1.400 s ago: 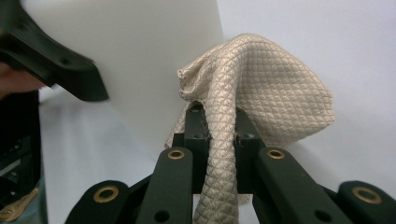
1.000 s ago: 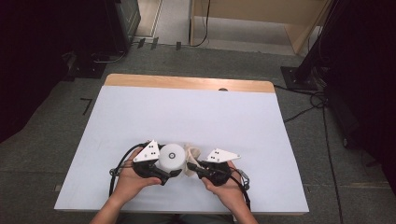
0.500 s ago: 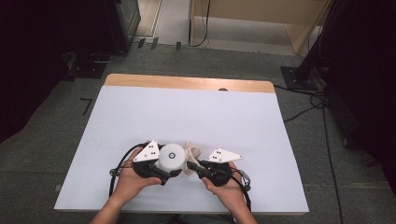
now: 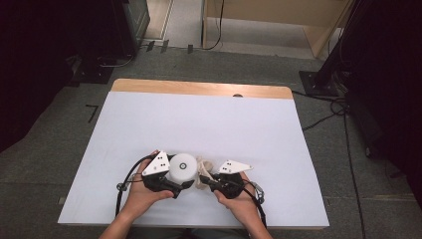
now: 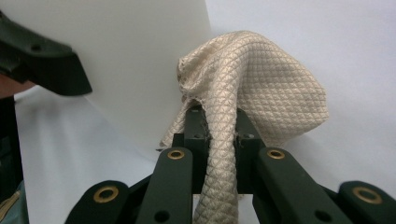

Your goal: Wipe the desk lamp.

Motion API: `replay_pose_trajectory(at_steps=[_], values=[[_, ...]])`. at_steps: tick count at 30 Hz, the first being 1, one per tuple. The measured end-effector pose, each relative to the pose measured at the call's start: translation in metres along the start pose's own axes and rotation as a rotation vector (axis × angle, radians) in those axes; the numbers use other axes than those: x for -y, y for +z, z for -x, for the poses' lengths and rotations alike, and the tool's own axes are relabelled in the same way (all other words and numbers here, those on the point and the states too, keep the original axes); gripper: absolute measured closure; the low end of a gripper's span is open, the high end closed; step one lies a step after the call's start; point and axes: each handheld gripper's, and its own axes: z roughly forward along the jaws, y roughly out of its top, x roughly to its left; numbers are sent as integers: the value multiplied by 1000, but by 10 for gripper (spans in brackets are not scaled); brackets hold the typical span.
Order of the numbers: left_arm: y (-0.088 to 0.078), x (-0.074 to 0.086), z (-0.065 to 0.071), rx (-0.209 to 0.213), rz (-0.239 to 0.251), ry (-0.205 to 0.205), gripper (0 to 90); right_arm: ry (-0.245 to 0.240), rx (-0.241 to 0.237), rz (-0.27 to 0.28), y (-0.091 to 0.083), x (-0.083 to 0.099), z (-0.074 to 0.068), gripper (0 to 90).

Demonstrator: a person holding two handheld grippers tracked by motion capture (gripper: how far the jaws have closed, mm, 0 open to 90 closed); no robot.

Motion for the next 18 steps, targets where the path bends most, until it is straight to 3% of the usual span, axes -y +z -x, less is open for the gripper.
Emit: replay_pose_trajectory(at_steps=[3,8,18], values=[[0,-1,0,-3,-6,-24,0,2,3,3,-1,0,1,810],[-1,-2,2,-15,-17,-50,0,0,9,7,-2,0,2,810],[4,-13,28,-178,-48,-111,0,0,10,2,-1,0,2,810]])
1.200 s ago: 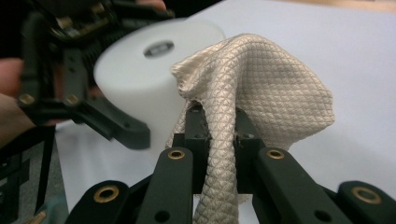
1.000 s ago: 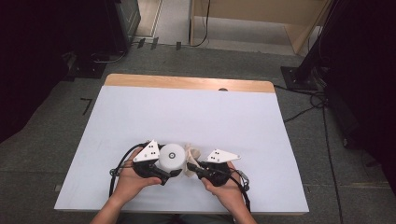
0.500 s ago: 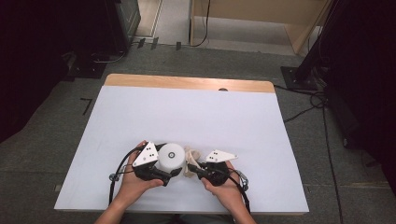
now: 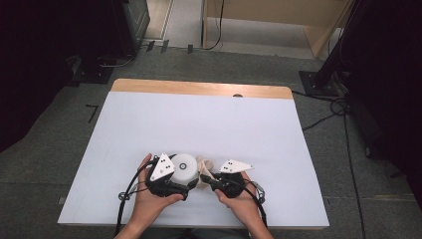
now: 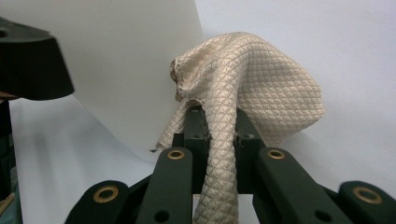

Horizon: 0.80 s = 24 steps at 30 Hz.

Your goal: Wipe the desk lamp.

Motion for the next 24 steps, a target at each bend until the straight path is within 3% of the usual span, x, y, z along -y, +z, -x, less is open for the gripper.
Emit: replay_pose_trajectory(at_steps=[5,6,13,16,24], values=[[2,4,0,-36,-21,-45,6,-4,0,0,0,0,0,810],[2,5,0,-36,-19,-41,62,-5,1,0,0,0,0,810],[1,4,0,-37,-27,-13,74,-5,0,1,0,0,0,810],[2,3,-1,-13,-28,8,76,-6,-1,0,0,0,0,810],[3,3,-18,122,-17,90,80,-12,-5,8,-1,0,0,810]])
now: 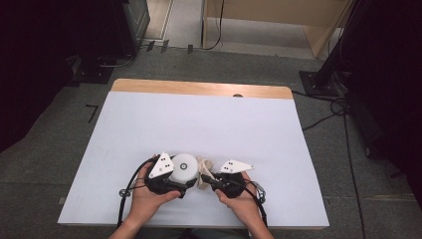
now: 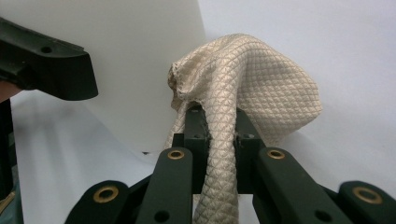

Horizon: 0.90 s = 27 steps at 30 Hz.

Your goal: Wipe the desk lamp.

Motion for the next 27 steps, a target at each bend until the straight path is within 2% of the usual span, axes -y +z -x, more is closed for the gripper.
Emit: replay_pose_trajectory(at_steps=[3,5,8,11,17,27], values=[[0,2,-6,37,24,41,80,-9,-6,-1,0,0,-2,810],[0,3,-10,64,35,52,80,-12,-7,2,1,0,-2,810],[0,3,-12,100,33,84,80,-12,-8,-1,1,0,-2,810],[1,4,-15,114,40,63,80,-11,-11,-3,2,1,-2,811],[2,5,-18,126,51,59,80,-17,-9,6,2,0,-4,812],[3,7,-19,135,60,59,80,-31,-25,86,-11,-9,-8,814]])
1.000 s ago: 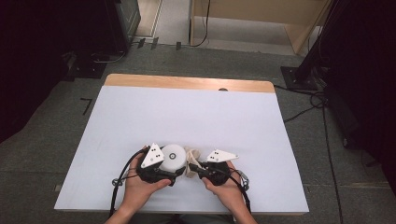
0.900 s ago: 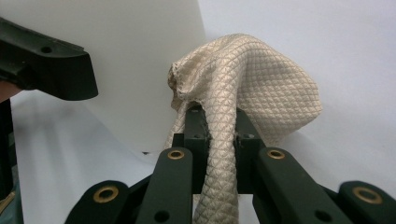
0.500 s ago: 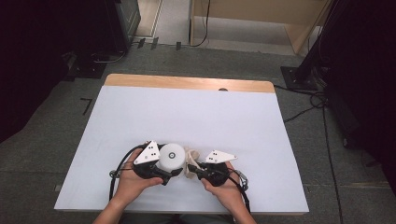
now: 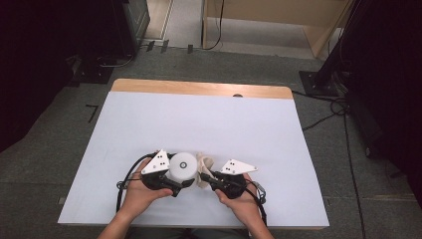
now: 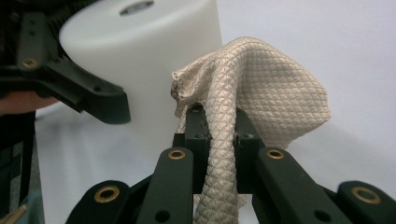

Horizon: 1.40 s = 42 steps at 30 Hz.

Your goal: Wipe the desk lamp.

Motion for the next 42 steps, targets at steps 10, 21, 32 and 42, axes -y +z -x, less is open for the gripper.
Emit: replay_pose_trajectory(at_steps=[10,21,32,42], values=[[0,0,0,0,2,-2,79,-15,-3,60,-12,-13,-7,814],[1,1,0,0,7,-4,79,-30,-8,95,-20,-22,-14,813],[0,2,0,-3,15,-7,79,2,5,28,-4,-5,-5,815],[0,2,0,-2,14,-6,79,23,9,-42,9,7,3,804]])
